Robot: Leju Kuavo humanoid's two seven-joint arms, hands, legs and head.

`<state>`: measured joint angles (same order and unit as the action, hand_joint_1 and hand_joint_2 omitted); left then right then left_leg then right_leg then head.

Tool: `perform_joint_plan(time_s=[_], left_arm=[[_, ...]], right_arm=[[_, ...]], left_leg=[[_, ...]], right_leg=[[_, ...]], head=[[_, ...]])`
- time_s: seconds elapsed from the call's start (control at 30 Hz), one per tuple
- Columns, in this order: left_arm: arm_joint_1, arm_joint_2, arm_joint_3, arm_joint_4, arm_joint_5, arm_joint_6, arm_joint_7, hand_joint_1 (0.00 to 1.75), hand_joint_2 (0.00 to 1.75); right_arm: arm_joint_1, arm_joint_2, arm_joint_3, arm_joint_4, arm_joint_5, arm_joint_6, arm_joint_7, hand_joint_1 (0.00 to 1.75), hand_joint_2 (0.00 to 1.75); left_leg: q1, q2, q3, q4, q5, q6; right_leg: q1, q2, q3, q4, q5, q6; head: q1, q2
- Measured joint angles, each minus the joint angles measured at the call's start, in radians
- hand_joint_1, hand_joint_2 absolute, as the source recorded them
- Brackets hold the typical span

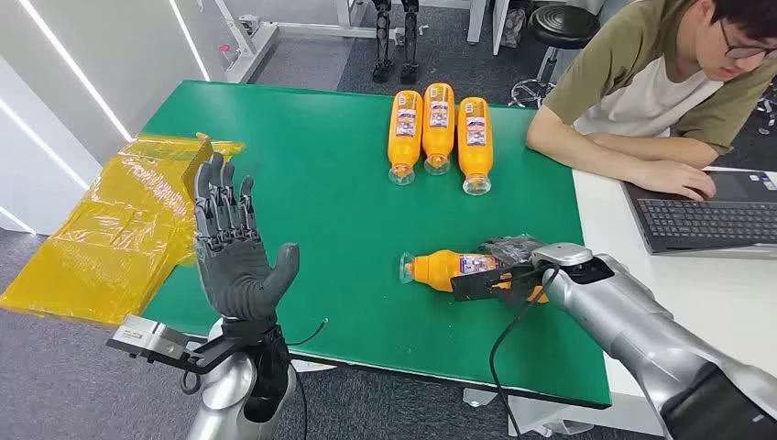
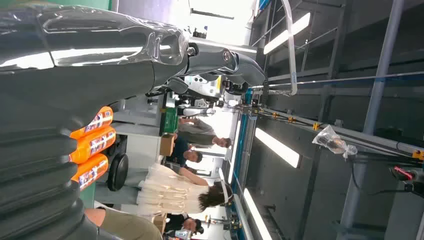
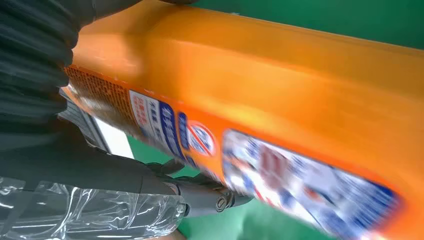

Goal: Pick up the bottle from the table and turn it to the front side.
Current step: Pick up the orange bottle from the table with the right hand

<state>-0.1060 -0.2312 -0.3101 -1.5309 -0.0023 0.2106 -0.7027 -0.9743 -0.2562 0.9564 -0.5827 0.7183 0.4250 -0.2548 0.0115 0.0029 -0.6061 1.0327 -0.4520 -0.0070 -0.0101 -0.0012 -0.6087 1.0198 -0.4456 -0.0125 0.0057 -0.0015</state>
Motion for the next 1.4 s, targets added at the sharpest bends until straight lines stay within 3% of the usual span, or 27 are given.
perform_joint_plan(time_s=[0.13,0.17,0.3,0.53,0.67,0.77,0.93,1.1,1.23,1.4], left_arm=[[0.001,0.0,0.005,0.0,0.0,0.0,0.0,0.0,1.75],[0.001,0.0,0.006,0.0,0.0,0.0,0.0,0.0,1.75],[0.002,0.0,0.008,0.0,0.0,0.002,0.0,0.0,1.75],[0.004,0.0,0.014,0.0,0.0,0.015,0.0,0.0,1.75],[0.01,0.0,0.015,-0.003,-0.002,0.022,0.0,0.0,1.75],[0.016,0.0,0.017,-0.007,-0.005,0.028,0.0,0.0,1.75],[0.021,0.0,0.02,-0.01,-0.01,0.045,0.0,0.0,1.75],[0.017,0.0,0.02,0.022,0.012,0.052,0.0,0.0,1.75],[0.009,-0.004,0.019,0.085,0.046,0.001,0.0,0.0,1.75],[-0.009,-0.007,0.014,0.179,0.09,-0.09,0.0,0.0,1.75]], right_arm=[[-0.001,-0.011,0.019,0.011,-0.008,0.004,0.0,0.0,1.75],[-0.002,-0.014,0.024,0.014,-0.012,0.002,-0.001,0.07,1.75],[-0.002,-0.021,0.043,0.025,-0.033,-0.013,-0.009,1.68,1.75],[-0.001,-0.02,0.07,0.043,-0.058,-0.08,-0.029,1.75,1.75],[0.013,-0.011,0.075,0.052,-0.08,-0.18,-0.027,1.75,1.75],[0.043,0.005,0.071,0.054,-0.107,-0.312,-0.02,1.75,1.75],[0.131,0.058,-0.005,0.042,-0.21,-0.686,-0.023,1.75,1.75],[0.253,0.112,-0.127,-0.052,-0.311,-0.972,-0.11,1.75,1.75],[0.356,0.144,-0.244,-0.157,-0.36,-1.078,-0.224,1.75,1.75],[0.436,0.177,-0.323,-0.234,-0.386,-1.1,-0.293,1.75,1.75]], left_leg=[[0.0,0.0,0.0,0.0,0.0,0.0],[0.0,0.0,0.0,0.0,0.0,0.0],[0.0,0.0,0.0,0.0,0.0,0.0],[0.0,0.0,0.001,0.0,0.0,0.0],[0.0,0.0,0.0,0.0,0.0,0.0],[0.0,0.0,0.0,0.0,0.0,0.0],[0.001,0.0,0.0,0.0,0.0,0.0],[0.001,-0.002,-0.001,-0.001,0.0,0.0],[0.001,-0.002,-0.001,-0.001,0.0,-0.001],[0.0,-0.002,-0.001,-0.001,0.0,0.0]], right_leg=[[0.0,0.0,0.0,0.0,0.0,0.0],[0.0,0.0,0.0,0.0,0.0,0.0],[0.0,0.0,0.0,0.0,0.0,0.0],[0.0,0.0,0.001,0.0,0.0,0.0],[0.0,0.0,0.001,0.0,0.0,0.0],[0.0,0.0,0.001,0.0,0.0,0.0],[0.001,0.0,0.0,0.0,0.0,0.0],[0.001,-0.002,-0.001,0.0,-0.002,0.0],[0.001,-0.002,-0.001,0.0,-0.002,0.0],[0.001,-0.001,-0.001,0.0,-0.002,0.0]], head=[[0.0,0.0],[0.0,0.0],[0.0,0.0],[0.0,0.0],[0.0,0.0],[0.0,0.0],[0.0,0.0],[0.0,0.0],[0.0,0.0],[0.0,0.0]])
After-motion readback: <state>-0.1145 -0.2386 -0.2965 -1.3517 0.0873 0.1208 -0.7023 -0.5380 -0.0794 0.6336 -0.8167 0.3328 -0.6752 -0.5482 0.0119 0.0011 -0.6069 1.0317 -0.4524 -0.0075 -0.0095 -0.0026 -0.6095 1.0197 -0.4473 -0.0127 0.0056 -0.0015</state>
